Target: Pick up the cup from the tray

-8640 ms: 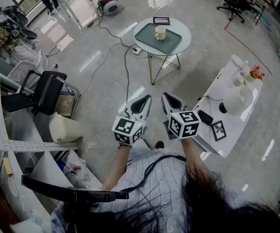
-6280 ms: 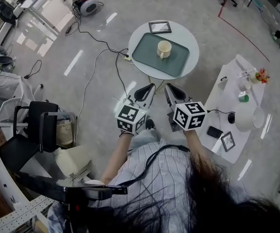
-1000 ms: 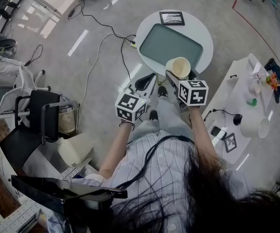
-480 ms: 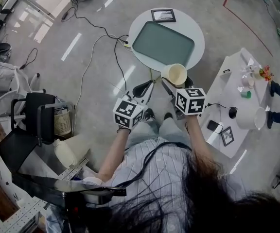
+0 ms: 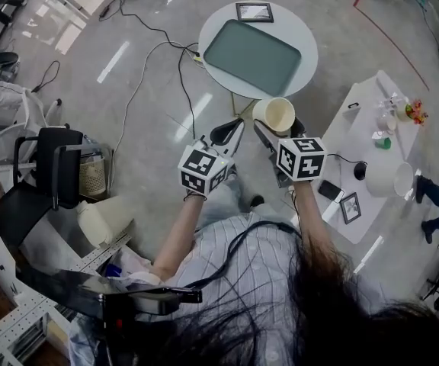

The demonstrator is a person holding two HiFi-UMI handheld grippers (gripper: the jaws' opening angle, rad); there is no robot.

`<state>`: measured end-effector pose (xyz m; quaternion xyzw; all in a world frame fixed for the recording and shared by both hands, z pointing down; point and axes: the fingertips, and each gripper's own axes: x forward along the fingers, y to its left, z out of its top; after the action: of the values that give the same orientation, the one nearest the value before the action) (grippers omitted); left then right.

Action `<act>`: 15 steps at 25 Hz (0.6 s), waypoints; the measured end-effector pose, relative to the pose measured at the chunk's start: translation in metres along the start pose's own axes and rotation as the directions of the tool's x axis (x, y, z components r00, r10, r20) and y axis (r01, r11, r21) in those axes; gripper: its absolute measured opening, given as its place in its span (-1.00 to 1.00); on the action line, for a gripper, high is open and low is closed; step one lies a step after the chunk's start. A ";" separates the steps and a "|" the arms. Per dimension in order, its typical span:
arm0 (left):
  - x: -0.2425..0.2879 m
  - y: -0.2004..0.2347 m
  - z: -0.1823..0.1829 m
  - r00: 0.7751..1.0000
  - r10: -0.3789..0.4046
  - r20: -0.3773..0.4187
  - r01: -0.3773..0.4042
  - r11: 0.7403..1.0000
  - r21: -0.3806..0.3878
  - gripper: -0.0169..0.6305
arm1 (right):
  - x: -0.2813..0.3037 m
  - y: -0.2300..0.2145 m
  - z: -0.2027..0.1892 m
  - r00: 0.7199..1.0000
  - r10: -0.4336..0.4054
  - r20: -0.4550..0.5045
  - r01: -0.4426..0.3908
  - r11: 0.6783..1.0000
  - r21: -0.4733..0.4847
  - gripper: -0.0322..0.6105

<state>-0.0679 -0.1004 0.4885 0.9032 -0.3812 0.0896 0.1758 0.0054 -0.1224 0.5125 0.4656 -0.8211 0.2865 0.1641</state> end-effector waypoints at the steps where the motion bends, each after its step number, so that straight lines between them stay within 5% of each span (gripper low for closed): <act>1: -0.001 -0.009 0.000 1.000 0.004 0.005 -0.004 1.000 0.001 -0.91 | -0.008 -0.001 -0.004 1.000 0.005 -0.003 -0.005 1.000 -0.004 0.34; 15: -0.036 -0.119 -0.029 0.998 0.060 0.033 -0.061 0.998 0.015 -0.91 | -0.122 -0.003 -0.078 0.998 0.064 -0.006 -0.064 0.998 -0.023 0.34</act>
<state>-0.0078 0.0119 0.4749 0.8940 -0.4104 0.0830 0.1594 0.0707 0.0070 0.5091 0.4362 -0.8385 0.2832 0.1626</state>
